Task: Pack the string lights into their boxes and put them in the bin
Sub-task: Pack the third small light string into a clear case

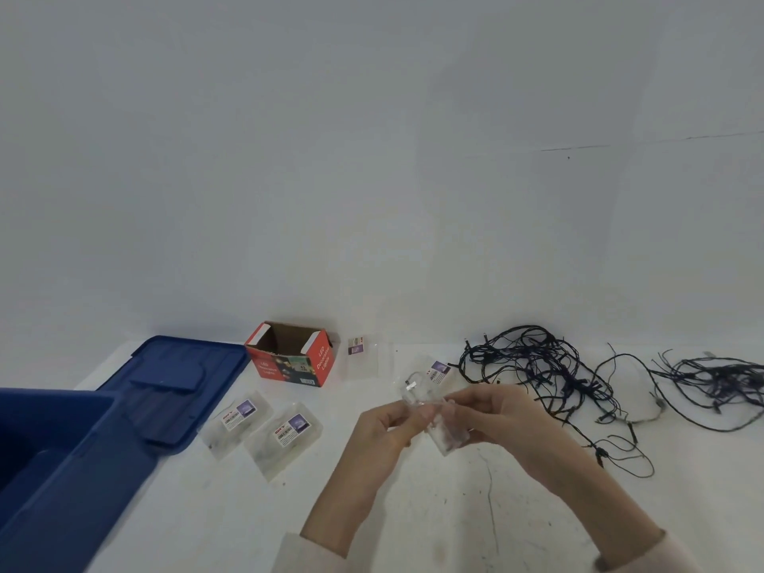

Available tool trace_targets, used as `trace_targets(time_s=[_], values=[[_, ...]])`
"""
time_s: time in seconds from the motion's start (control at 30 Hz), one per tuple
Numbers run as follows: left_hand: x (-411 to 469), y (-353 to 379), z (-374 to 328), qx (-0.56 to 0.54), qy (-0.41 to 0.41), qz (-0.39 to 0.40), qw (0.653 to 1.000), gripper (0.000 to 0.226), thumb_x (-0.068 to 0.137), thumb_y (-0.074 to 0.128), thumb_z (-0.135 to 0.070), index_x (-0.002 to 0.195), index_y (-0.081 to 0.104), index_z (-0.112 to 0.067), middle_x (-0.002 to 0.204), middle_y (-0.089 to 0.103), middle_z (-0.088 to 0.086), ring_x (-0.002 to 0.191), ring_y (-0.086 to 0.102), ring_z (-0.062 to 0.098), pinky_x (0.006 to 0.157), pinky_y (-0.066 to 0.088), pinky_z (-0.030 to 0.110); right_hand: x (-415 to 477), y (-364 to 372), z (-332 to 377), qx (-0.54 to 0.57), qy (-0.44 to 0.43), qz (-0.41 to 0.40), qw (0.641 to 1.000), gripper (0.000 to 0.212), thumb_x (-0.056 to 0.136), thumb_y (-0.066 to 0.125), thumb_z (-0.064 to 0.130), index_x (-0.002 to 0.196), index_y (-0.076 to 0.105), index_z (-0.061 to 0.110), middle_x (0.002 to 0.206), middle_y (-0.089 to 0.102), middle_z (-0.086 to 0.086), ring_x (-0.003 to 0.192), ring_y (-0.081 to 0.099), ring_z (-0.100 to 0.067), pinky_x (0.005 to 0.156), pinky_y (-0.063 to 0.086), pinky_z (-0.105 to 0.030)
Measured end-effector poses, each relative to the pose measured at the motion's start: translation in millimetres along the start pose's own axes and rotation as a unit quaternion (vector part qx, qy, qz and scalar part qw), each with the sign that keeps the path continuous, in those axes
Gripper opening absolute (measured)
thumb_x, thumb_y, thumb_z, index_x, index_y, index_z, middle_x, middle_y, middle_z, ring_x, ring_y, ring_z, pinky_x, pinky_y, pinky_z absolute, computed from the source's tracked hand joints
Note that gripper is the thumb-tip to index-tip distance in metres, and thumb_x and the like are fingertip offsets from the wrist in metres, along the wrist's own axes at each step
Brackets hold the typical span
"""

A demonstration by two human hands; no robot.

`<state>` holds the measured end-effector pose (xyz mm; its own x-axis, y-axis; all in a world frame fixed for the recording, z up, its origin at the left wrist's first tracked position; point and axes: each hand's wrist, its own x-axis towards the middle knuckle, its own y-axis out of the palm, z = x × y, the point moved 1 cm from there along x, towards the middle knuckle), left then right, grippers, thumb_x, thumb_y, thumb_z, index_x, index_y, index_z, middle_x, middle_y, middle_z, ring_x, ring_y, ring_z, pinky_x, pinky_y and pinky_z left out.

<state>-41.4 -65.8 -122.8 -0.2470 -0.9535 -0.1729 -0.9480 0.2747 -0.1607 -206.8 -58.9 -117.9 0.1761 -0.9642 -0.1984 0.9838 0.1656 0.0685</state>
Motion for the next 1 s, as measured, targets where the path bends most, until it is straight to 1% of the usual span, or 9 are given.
trace_targets(time_s=[0.17, 0.27, 0.33, 0.4, 0.53, 0.7, 0.83, 0.93, 1.0], values=[[18.4, -2.2, 10.7, 0.019, -0.030, 0.013, 0.999, 0.024, 0.084, 0.059, -0.040, 0.091, 0.072, -0.021, 0.093, 0.068, 0.003, 0.082, 0.054, 0.007, 0.070, 0.042, 0.016, 16.1, -7.4, -16.9, 0.024, 0.039, -0.042, 0.998, 0.018, 0.081, 0.069, 0.009, 0.093, 0.070, -0.004, 0.075, 0.072, -0.012, 0.068, 0.067, -0.020, 0.073, 0.057, -0.034], [41.1, -2.7, 11.4, 0.010, -0.021, -0.033, 0.999, 0.025, 0.090, 0.049, -0.046, 0.098, 0.066, -0.029, 0.106, 0.066, -0.008, 0.092, 0.057, 0.004, 0.078, 0.044, 0.016, 26.9, -17.0, -19.2, 0.069, 0.039, -0.123, 0.989, 0.019, 0.081, 0.066, 0.007, 0.095, 0.068, -0.006, 0.080, 0.071, -0.017, 0.068, 0.067, -0.022, 0.066, 0.059, -0.028], [63.2, -2.5, 17.5, 0.123, 0.013, -0.080, 0.989, 0.030, 0.090, 0.051, -0.046, 0.112, 0.061, -0.028, 0.121, 0.060, -0.006, 0.107, 0.052, 0.006, 0.088, 0.041, 0.017, 32.1, -23.8, -18.2, 0.098, 0.026, -0.168, 0.980, 0.021, 0.082, 0.065, 0.007, 0.098, 0.067, -0.006, 0.084, 0.071, -0.019, 0.068, 0.067, -0.022, 0.063, 0.058, -0.024], [84.6, 0.3, 29.4, 0.310, 0.025, -0.080, 0.947, 0.059, 0.086, 0.052, -0.054, 0.134, 0.047, -0.020, 0.134, 0.050, 0.000, 0.125, 0.038, 0.019, 0.101, 0.032, 0.025, 35.5, -29.0, -17.0, 0.117, 0.011, -0.197, 0.973, 0.020, 0.084, 0.063, 0.007, 0.099, 0.067, -0.005, 0.088, 0.071, -0.021, 0.072, 0.068, -0.024, 0.062, 0.058, -0.023], [108.1, 8.5, 47.1, 0.466, -0.003, -0.046, 0.884, 0.084, 0.082, 0.049, -0.062, 0.146, 0.022, -0.016, 0.140, 0.044, 0.003, 0.127, 0.029, 0.026, 0.102, 0.030, 0.033, 37.0, -38.4, -16.8, 0.121, -0.001, -0.218, 0.968, 0.020, 0.083, 0.065, 0.011, 0.097, 0.068, -0.004, 0.084, 0.071, -0.020, 0.071, 0.068, -0.023, 0.065, 0.059, -0.025], [107.9, 9.1, 48.0, 0.392, 0.015, -0.043, 0.919, 0.085, 0.074, 0.073, -0.041, 0.143, 0.028, -0.018, 0.128, 0.040, 0.004, 0.119, 0.042, 0.025, 0.100, 0.037, 0.031, 34.2, -45.6, -14.3, 0.107, -0.008, -0.223, 0.969, 0.021, 0.085, 0.064, 0.012, 0.101, 0.067, -0.002, 0.092, 0.072, -0.020, 0.081, 0.069, -0.026, 0.061, 0.057, -0.020], [86.4, 4.3, 37.1, 0.287, 0.060, -0.005, 0.956, 0.071, 0.070, 0.079, -0.019, 0.132, 0.042, -0.023, 0.114, 0.034, -0.003, 0.090, 0.056, 0.011, 0.080, 0.049, 0.021, 30.2, -41.1, -4.4, 0.080, -0.036, -0.195, 0.977, 0.025, 0.084, 0.064, 0.017, 0.104, 0.067, 0.002, 0.091, 0.074, -0.012, 0.086, 0.069, -0.025, 0.071, 0.058, -0.022], [67.8, -3.2, 20.0, 0.217, 0.060, 0.030, 0.974, 0.076, 0.065, 0.083, -0.015, 0.122, 0.040, -0.041, 0.110, 0.045, -0.003, 0.081, 0.056, 0.005, 0.064, 0.049, 0.011, 21.7, -31.3, 8.9, 0.066, -0.077, -0.141, 0.985, 0.023, 0.084, 0.063, 0.016, 0.103, 0.068, 0.004, 0.090, 0.075, -0.009, 0.083, 0.070, -0.019, 0.071, 0.055, -0.017], [52.8, -9.8, 5.9, 0.152, 0.064, 0.046, 0.985, 0.088, 0.061, 0.086, -0.012, 0.122, 0.035, -0.050, 0.102, 0.059, -0.002, 0.083, 0.061, 0.012, 0.069, 0.054, 0.019, 15.0, -24.1, 18.6, 0.062, -0.100, -0.102, 0.988, 0.024, 0.083, 0.062, 0.015, 0.104, 0.068, 0.005, 0.092, 0.075, -0.009, 0.083, 0.071, -0.018, 0.070, 0.052, -0.014]])
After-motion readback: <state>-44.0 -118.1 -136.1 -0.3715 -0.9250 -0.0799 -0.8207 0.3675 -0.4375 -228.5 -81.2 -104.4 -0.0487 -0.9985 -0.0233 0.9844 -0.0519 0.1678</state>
